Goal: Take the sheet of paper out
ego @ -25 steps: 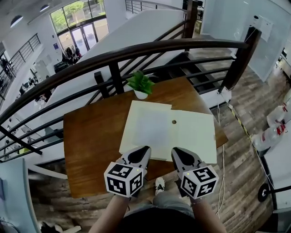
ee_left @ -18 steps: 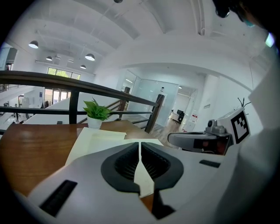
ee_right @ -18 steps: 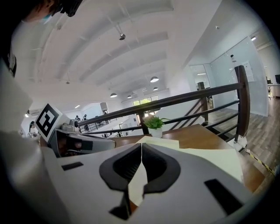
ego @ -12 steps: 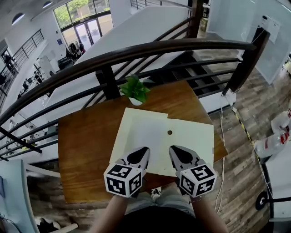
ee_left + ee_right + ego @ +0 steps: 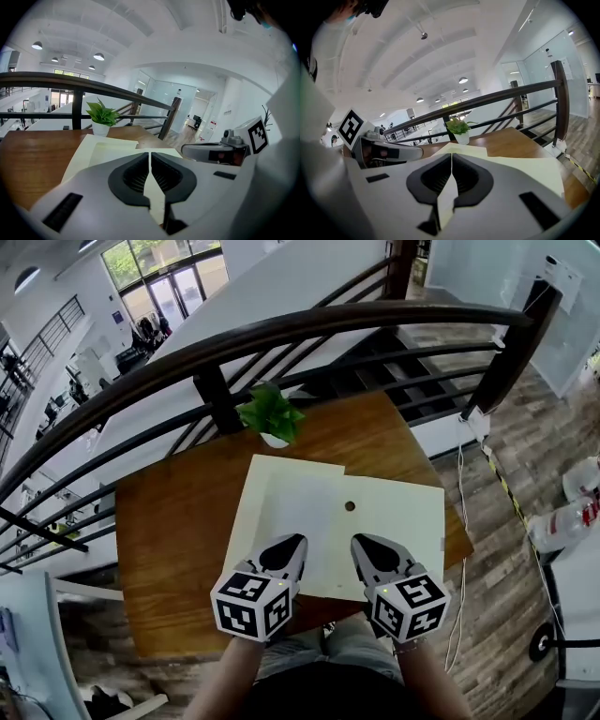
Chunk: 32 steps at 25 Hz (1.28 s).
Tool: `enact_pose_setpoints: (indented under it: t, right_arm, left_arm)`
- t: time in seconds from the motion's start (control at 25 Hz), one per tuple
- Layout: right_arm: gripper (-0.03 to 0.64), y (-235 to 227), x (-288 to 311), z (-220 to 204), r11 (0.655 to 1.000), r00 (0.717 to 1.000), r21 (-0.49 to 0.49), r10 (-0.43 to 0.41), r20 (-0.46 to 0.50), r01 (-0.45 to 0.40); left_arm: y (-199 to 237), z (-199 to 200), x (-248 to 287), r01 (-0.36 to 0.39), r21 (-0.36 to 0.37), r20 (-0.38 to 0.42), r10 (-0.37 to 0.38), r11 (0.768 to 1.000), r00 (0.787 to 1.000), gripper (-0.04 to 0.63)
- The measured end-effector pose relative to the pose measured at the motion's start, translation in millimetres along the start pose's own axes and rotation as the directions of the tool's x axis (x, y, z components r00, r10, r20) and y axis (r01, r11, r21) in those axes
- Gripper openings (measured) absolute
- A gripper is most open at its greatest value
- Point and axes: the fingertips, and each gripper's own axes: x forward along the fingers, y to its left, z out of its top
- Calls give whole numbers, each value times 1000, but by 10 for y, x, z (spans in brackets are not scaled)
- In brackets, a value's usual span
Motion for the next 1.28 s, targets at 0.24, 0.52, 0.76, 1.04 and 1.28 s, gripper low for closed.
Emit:
enact_pose_setpoints:
  t: [0.24, 0.52, 0.76, 1.04, 1.28]
  right_arm:
    - [28, 2, 140, -132, 1000, 999, 28, -6, -53, 8]
    - [28, 15, 336, -258, 998, 993, 63, -2, -117, 10]
    - [29, -46, 497, -430, 996, 984, 86, 0, -179, 16]
    - [29, -94, 706, -596, 993, 972, 114, -6, -233, 34]
    - [32, -135, 883, -752, 992, 957, 120, -11, -290, 48]
  left_arm:
    - [134, -67, -4, 1, -21, -30, -1, 1000, 1000, 28]
    - [293, -251, 82, 15, -63, -89, -21, 998, 996, 28]
    - [396, -340, 191, 25, -101, -121, -37, 995, 992, 28]
    - [534, -441, 285, 40, -114, -163, -59, 993, 985, 28]
    - [587, -513, 346, 69, -120, -191, -91, 990, 977, 28]
